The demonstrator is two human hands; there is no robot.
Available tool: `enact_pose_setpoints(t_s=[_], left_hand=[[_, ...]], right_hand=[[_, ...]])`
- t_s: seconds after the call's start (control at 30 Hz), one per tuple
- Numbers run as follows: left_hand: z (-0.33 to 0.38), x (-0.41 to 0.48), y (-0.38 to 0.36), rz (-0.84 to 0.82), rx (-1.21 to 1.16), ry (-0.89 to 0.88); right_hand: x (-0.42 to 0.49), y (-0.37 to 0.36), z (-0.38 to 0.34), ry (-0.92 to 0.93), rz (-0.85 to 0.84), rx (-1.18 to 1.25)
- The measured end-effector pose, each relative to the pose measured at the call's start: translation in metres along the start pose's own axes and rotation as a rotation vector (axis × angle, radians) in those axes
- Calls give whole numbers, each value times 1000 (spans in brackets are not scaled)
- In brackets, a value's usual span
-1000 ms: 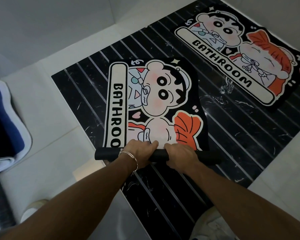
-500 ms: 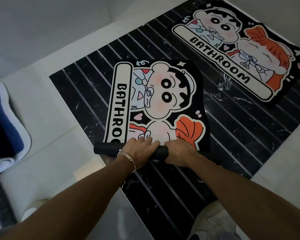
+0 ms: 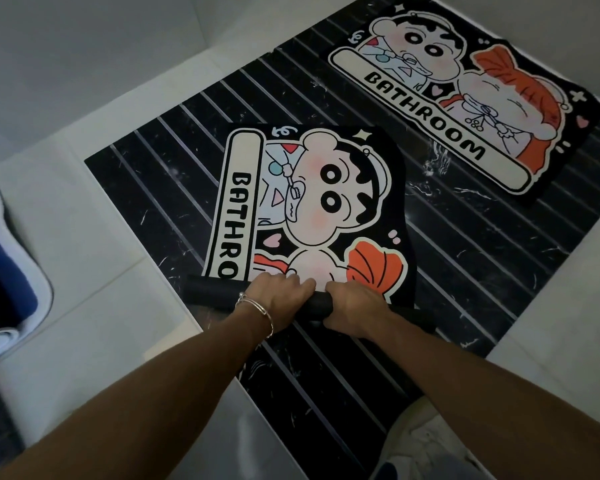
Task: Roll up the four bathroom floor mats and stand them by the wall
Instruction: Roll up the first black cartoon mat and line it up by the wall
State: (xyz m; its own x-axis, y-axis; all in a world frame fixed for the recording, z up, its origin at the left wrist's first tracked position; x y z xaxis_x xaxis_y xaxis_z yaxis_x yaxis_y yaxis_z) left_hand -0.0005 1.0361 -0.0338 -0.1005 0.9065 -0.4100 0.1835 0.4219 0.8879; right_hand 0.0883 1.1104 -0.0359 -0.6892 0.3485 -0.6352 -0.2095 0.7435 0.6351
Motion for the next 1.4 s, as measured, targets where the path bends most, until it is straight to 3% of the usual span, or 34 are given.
enact_pose_setpoints(t_s=[0.17, 0.37, 0.57, 0.7, 0.8, 0.97, 1.2, 1.4], left_hand=[[1, 9, 0, -107, -56, -32], [6, 3, 7, 77, 28, 0], [1, 18, 11, -57, -68, 20], [11, 13, 25, 65, 43, -27], [19, 12, 24, 59, 57, -31], [23, 16, 25, -24, -28, 15], [42, 20, 40, 64, 96, -54], [43, 29, 41, -71, -33, -19]], right_hand=[[-7, -7, 0, 77, 159, -98], [-1, 9, 3, -27, -90, 65], [-7, 5, 8, 89, 243, -132], [-8, 7, 21, -4, 119, 42], [-13, 10, 26, -16, 38, 82], [-19, 9, 25, 57, 222, -100], [-21, 11, 48, -36, 39, 121], [-30, 9, 49, 68, 275, -74]])
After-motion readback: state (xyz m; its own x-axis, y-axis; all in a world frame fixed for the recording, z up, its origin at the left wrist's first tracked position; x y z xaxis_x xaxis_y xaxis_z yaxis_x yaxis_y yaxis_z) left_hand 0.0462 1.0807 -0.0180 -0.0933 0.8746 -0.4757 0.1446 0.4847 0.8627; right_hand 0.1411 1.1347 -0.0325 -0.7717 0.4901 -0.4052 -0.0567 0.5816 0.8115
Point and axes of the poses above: each hand's wrist, its own x-axis towards the middle knuckle, its own y-axis out of the back of the hand, z = x × y, the point moved 5 cm from there along x, towards the middle knuckle, and after that the axes turned 12 degrees about x, right-handed, at the moved point
